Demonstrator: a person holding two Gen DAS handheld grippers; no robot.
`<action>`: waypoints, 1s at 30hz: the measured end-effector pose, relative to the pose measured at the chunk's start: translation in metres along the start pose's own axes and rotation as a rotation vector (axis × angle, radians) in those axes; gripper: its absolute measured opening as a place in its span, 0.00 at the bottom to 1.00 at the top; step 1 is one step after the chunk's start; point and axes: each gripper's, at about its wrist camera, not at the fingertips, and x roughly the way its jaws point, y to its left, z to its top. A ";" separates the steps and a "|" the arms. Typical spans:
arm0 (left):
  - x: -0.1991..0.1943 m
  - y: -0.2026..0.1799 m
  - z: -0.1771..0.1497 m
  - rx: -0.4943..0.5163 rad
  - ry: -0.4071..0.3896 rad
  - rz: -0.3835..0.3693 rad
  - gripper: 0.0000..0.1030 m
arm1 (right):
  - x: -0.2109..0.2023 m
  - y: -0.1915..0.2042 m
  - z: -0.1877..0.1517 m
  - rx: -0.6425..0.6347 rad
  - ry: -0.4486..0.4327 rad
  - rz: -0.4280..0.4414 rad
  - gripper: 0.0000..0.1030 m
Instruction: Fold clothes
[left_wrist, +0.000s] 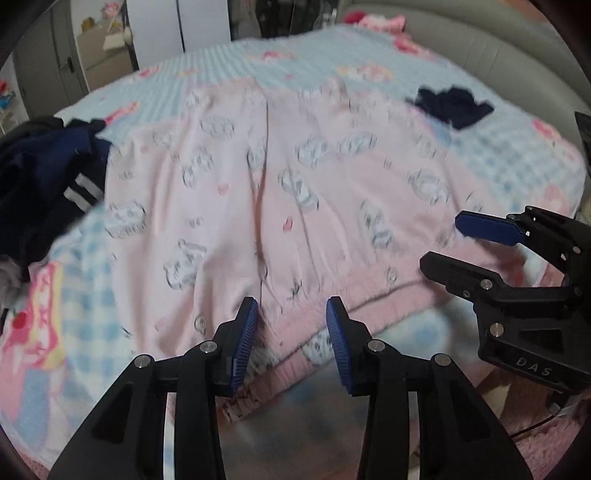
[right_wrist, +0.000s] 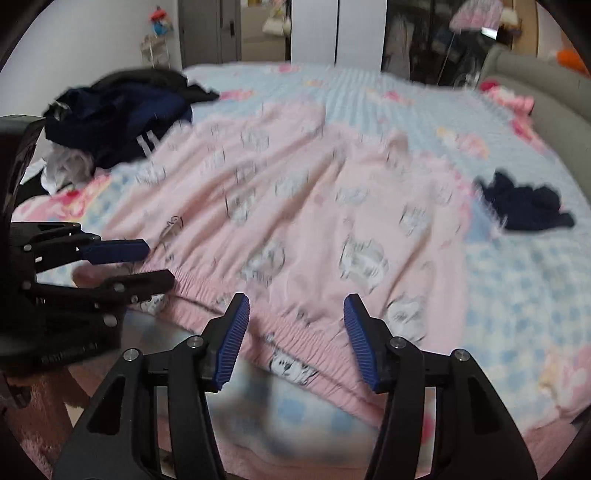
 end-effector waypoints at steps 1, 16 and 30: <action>0.002 0.001 -0.003 -0.006 0.002 -0.003 0.46 | 0.005 -0.002 -0.003 0.005 0.019 0.003 0.53; -0.011 -0.004 -0.009 -0.040 -0.106 -0.027 0.36 | -0.004 -0.017 -0.017 0.059 -0.032 -0.017 0.34; -0.003 -0.018 -0.009 0.019 -0.101 0.014 0.45 | 0.002 -0.011 -0.015 0.058 -0.012 -0.036 0.41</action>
